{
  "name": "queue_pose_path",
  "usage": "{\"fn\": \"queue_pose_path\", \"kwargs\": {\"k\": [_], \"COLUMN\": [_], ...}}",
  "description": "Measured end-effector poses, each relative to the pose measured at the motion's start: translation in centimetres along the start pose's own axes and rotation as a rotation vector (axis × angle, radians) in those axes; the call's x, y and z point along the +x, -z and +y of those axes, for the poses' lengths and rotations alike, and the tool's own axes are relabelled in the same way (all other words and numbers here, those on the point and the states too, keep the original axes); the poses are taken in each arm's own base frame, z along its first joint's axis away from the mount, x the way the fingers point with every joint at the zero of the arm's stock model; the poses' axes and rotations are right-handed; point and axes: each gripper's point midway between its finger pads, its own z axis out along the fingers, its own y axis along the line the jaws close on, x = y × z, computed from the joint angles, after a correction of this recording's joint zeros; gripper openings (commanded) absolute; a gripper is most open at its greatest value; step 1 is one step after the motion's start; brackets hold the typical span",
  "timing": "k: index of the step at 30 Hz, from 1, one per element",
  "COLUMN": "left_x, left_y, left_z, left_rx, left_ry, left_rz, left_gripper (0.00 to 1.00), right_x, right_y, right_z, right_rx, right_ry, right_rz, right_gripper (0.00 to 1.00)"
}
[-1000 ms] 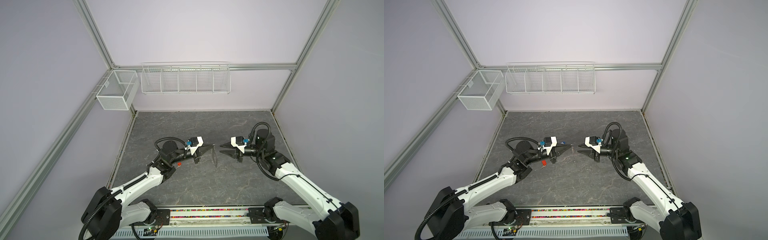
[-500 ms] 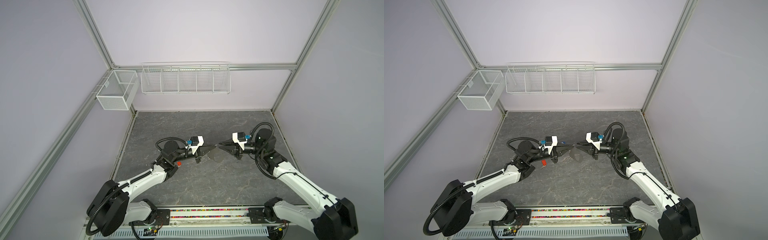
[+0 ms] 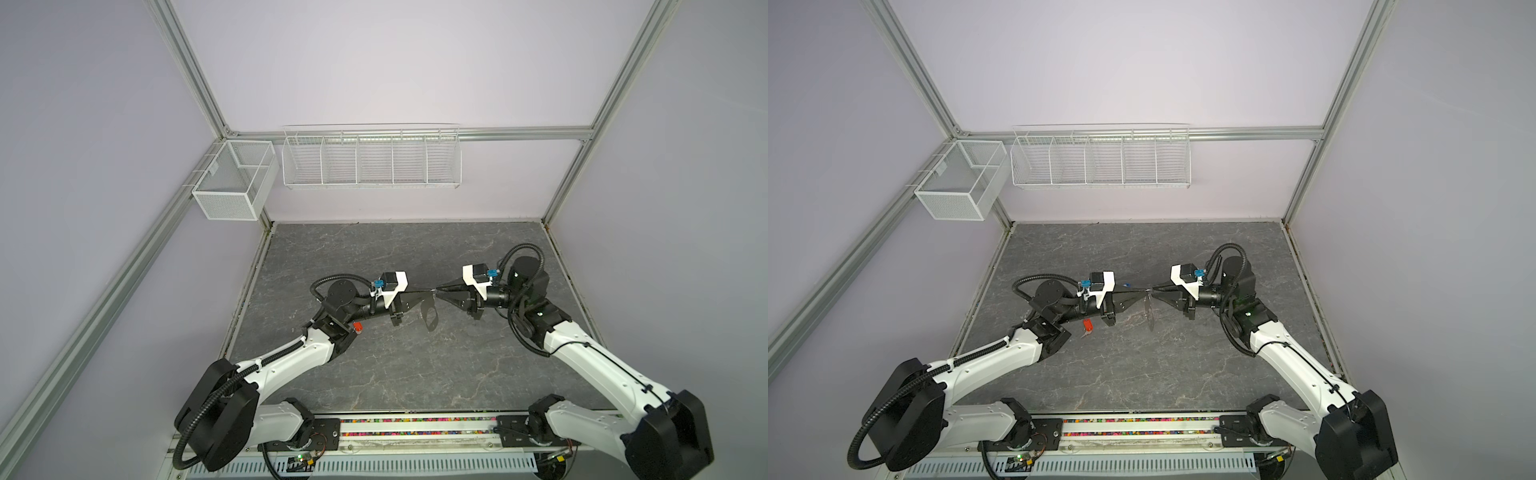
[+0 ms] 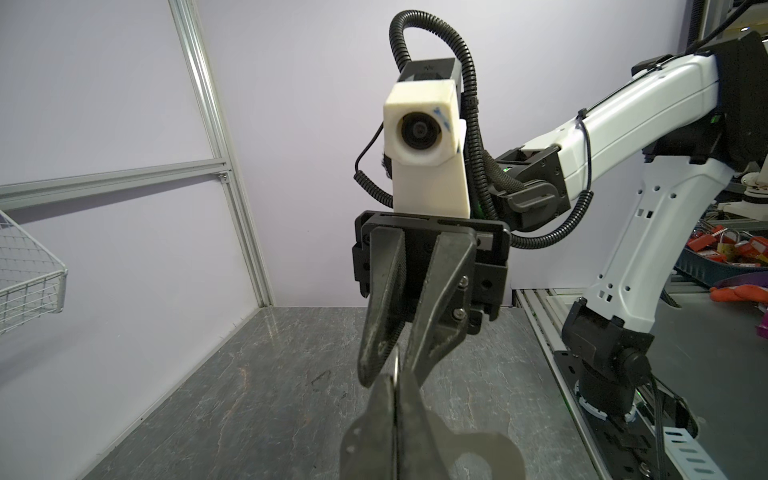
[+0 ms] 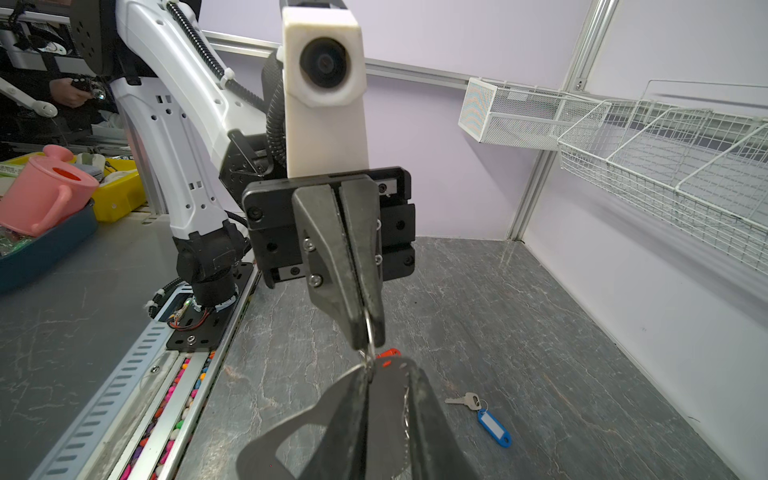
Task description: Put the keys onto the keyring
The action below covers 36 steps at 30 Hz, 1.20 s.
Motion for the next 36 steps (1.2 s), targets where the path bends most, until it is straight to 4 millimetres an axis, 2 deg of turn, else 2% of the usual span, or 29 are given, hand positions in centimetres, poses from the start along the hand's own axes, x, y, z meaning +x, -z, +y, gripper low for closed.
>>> {"fn": "queue_pose_path", "kwargs": {"k": [5, 10, 16, 17, 19, 21, 24, 30, 32, 36], "left_x": [0.0, 0.3, 0.4, 0.4, 0.6, 0.8, 0.4, -3.1, -3.1, -1.5], "left_y": [-0.1, -0.3, -0.3, -0.3, -0.3, -0.2, 0.3, 1.1, 0.9, 0.1], "left_z": [0.0, 0.0, 0.2, 0.2, 0.3, 0.5, 0.8, 1.2, 0.9, 0.1], "left_rx": [0.01, 0.015, 0.012, 0.011, 0.007, -0.009, -0.044, -0.091, -0.085, -0.047], "left_ry": [0.001, 0.006, 0.004, 0.004, -0.011, -0.033, -0.095, -0.287, -0.321, -0.35], "left_rz": [0.001, 0.006, 0.009, 0.011, 0.024, 0.052, 0.123, 0.226, 0.27, 0.396], "left_gripper": [0.0, 0.0, 0.0, 0.01, 0.19, 0.28, 0.28, 0.28, 0.28, 0.28], "right_x": [0.2, 0.4, 0.5, 0.5, 0.7, 0.9, 1.2, 2.1, 2.5, 3.4], "right_y": [-0.3, -0.5, -0.5, -0.5, -0.5, -0.5, -0.5, -0.4, -0.3, -0.2], "right_z": [0.2, 0.4, 0.6, 0.6, 0.6, 0.5, 0.4, 0.0, 0.1, 0.2], "right_rx": [-0.018, -0.035, -0.043, -0.043, -0.047, -0.045, -0.048, -0.038, -0.035, -0.038], "right_ry": [-0.009, -0.02, -0.031, -0.034, -0.046, -0.058, -0.087, -0.139, -0.154, -0.185], "right_rz": [0.0, -0.001, 0.002, 0.005, 0.023, 0.047, 0.09, 0.186, 0.211, 0.248], "right_gripper": [0.19, 0.1, 0.07, 0.07, 0.07, 0.07, 0.07, 0.07, 0.07, 0.07]}}
